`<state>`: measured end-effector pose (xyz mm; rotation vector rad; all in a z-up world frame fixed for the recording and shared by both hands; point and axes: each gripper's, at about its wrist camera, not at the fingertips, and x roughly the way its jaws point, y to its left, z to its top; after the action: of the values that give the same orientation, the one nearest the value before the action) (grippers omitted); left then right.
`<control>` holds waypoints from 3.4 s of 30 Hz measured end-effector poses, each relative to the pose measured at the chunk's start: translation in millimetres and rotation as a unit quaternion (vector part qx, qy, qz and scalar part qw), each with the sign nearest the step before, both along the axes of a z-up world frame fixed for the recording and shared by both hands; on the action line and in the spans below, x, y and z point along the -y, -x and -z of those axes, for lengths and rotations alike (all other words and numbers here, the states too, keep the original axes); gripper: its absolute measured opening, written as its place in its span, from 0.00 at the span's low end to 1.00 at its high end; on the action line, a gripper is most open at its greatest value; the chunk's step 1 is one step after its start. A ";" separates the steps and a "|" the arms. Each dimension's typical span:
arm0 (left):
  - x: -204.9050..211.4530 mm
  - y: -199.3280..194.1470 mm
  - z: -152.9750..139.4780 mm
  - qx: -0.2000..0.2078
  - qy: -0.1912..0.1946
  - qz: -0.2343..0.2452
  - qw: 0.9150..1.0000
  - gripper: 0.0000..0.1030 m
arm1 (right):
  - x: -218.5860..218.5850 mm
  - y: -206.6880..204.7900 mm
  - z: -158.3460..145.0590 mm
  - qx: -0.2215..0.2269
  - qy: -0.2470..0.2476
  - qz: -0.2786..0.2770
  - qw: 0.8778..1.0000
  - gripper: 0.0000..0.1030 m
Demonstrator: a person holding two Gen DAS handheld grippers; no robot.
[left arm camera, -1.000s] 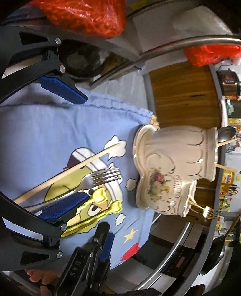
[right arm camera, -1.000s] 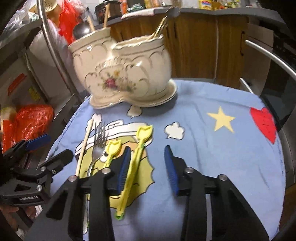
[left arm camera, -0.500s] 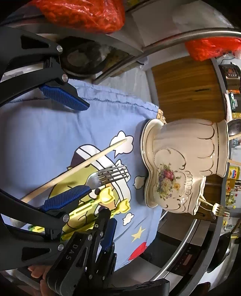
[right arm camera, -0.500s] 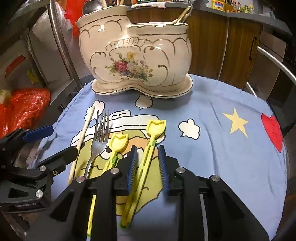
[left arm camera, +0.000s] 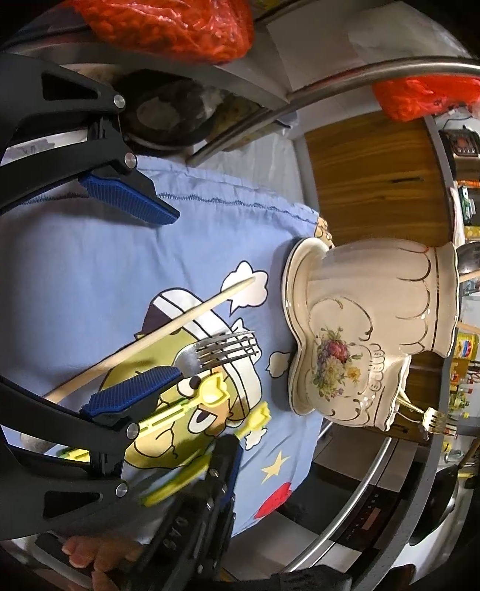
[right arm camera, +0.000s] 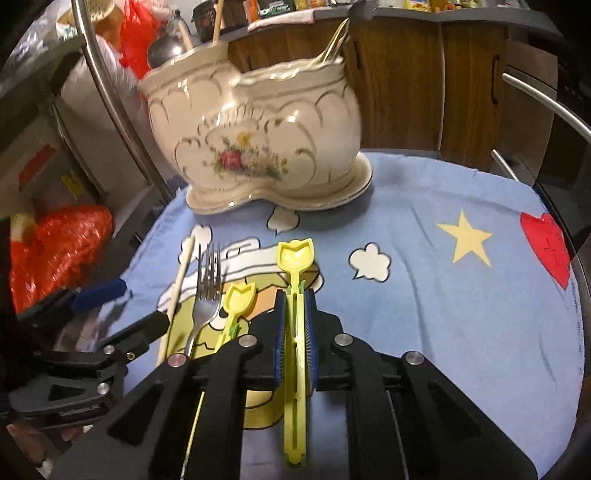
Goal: Organize utensils
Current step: 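Grasp a yellow plastic utensil with the right tool while the left tool grasps a wooden chopstick, then lift the yellow utensil and chopstick and carry both over the ceramic holder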
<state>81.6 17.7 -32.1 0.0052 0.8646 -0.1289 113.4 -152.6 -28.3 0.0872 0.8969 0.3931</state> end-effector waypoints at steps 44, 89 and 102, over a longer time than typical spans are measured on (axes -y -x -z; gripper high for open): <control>2.8 23.5 -35.2 0.066 0.013 0.022 0.998 0.06 | 33.3 16.4 -29.7 0.049 -0.044 0.013 0.998 0.09; -20.1 -85.1 -190.9 0.301 0.137 0.066 0.941 0.06 | 33.7 -91.1 -141.4 0.200 -0.178 0.015 0.963 0.09; -6.6 -126.6 -153.8 0.337 0.108 0.042 0.934 0.06 | 26.1 -121.3 -113.5 0.249 -0.206 0.030 0.946 0.09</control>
<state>208.2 24.3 121.7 -0.1145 0.1578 -0.2828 234.6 -178.7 85.2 0.3820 0.3008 0.5132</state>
